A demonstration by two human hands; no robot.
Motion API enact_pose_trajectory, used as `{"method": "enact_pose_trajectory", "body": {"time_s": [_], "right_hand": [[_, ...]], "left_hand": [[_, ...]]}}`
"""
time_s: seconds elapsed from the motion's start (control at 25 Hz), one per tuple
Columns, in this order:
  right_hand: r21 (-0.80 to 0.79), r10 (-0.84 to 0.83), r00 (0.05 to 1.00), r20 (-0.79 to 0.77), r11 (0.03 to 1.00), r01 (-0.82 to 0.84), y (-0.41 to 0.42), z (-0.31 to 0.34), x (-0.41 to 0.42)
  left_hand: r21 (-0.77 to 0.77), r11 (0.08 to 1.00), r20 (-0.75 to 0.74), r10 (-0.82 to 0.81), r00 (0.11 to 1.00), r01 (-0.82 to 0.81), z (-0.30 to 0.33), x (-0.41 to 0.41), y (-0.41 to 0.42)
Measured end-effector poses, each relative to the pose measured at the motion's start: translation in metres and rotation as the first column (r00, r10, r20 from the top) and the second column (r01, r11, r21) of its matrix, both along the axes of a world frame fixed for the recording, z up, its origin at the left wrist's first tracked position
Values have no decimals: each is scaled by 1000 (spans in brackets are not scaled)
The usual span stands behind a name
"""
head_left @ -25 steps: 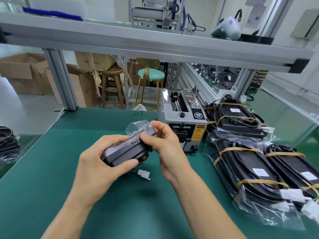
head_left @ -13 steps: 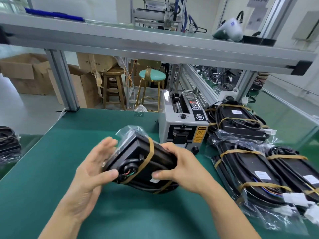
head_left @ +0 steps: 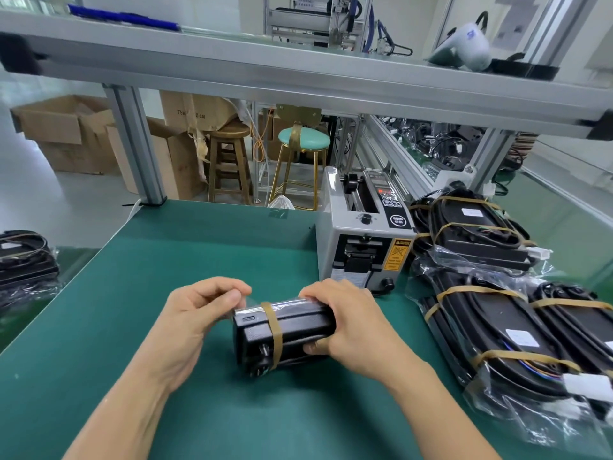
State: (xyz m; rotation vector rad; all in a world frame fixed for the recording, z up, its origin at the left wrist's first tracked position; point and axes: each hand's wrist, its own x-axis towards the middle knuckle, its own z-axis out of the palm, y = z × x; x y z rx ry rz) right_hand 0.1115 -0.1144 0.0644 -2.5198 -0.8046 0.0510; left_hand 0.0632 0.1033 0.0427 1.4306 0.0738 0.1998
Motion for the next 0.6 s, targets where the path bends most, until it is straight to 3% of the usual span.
{"method": "enact_pose_trajectory", "body": {"time_s": [0.16, 0.24, 0.32, 0.44, 0.6], "right_hand": [[24, 40, 999, -13, 999, -39, 4, -1, 1], [55, 16, 999, -32, 998, -14, 3, -1, 4], [103, -17, 998, -58, 994, 23, 0, 0, 7], [92, -3, 999, -35, 996, 7, 1, 2, 10], [40, 38, 999, -2, 998, -38, -1, -7, 4]], "left_hand": [[-124, 988, -17, 92, 996, -93, -8, 6, -12], [-105, 981, 62, 168, 984, -161, -13, 0, -12], [-89, 992, 177, 101, 979, -87, -19, -11, -11], [134, 984, 167, -136, 977, 115, -25, -21, -15], [274, 956, 159, 62, 985, -104, -34, -17, -29]]}}
